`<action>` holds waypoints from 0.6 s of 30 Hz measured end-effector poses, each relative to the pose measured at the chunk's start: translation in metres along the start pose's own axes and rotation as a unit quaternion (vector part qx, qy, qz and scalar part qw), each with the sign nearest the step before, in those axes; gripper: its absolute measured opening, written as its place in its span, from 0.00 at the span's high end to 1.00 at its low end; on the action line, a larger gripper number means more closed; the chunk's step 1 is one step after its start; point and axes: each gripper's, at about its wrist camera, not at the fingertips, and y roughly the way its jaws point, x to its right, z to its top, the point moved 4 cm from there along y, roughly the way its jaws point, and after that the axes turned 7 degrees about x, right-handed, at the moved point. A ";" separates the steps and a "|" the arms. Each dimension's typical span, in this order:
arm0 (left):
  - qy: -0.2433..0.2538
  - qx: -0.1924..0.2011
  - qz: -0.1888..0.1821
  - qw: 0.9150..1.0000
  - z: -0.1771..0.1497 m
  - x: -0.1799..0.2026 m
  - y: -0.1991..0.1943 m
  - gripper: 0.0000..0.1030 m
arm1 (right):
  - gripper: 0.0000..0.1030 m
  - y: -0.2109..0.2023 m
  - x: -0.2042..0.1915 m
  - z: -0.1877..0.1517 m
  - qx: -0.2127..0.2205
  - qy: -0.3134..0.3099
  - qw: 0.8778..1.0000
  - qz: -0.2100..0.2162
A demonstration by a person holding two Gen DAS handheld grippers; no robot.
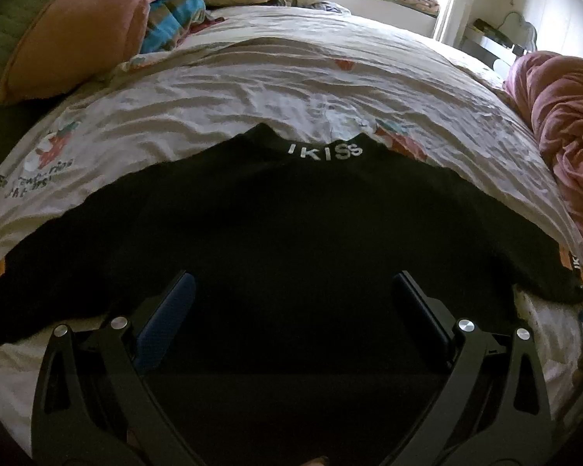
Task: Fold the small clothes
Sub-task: 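Reach the right gripper to the orange cuff of a sleeve and grasp it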
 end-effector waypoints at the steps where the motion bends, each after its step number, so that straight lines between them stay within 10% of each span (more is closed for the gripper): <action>1: -0.001 0.000 -0.001 1.000 0.002 0.001 0.002 0.08 | 0.04 0.004 0.005 0.002 -0.005 0.010 1.000 0.005; 6: -0.008 -0.006 0.000 1.000 0.006 0.003 0.013 0.08 | 0.06 0.013 0.016 0.013 0.011 0.040 0.999 0.009; 13: -0.021 -0.010 0.008 1.000 0.005 -0.003 0.020 0.08 | 0.81 0.010 0.023 0.029 0.067 0.067 0.995 0.030; 18: -0.031 0.003 0.009 0.999 0.011 -0.007 0.010 0.08 | 0.87 -0.020 -0.002 0.045 0.103 0.041 0.989 0.103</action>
